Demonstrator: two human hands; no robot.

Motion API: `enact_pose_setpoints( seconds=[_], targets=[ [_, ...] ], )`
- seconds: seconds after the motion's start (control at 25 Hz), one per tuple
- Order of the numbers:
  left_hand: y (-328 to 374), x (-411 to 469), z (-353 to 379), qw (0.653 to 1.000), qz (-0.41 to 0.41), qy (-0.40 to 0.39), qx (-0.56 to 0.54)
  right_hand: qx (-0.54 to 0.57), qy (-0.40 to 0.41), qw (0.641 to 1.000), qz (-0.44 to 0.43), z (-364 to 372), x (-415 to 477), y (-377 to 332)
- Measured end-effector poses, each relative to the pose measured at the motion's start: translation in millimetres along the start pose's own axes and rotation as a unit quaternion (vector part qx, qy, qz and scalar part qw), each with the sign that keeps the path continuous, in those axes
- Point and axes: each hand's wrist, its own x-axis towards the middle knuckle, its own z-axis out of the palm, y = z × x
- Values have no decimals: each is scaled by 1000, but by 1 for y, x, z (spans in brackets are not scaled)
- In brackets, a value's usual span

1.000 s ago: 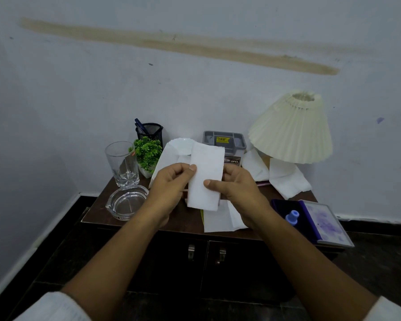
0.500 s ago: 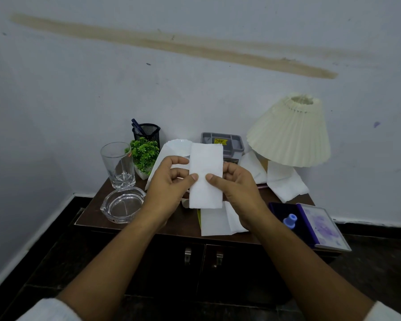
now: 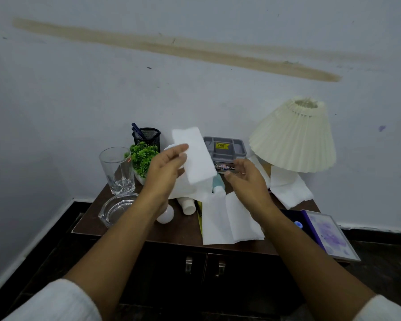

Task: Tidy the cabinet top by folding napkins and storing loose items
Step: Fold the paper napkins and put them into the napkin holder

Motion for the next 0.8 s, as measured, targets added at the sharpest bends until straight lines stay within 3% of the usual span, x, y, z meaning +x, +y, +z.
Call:
enact_pose_setpoints(
  seconds=[0.16,0.56,0.8],
  targets=[
    [9,37,26,994,-49,-35,-94,-74,20,997,-25,-12,20,8],
    [-23,90,54,989,-132,-59,-21,-68,-23,997,-34,-17,59,26],
    [-20,79,47,991,-118,-63,-4,-38,-24,999,-4,-20,58,22]
  ],
)
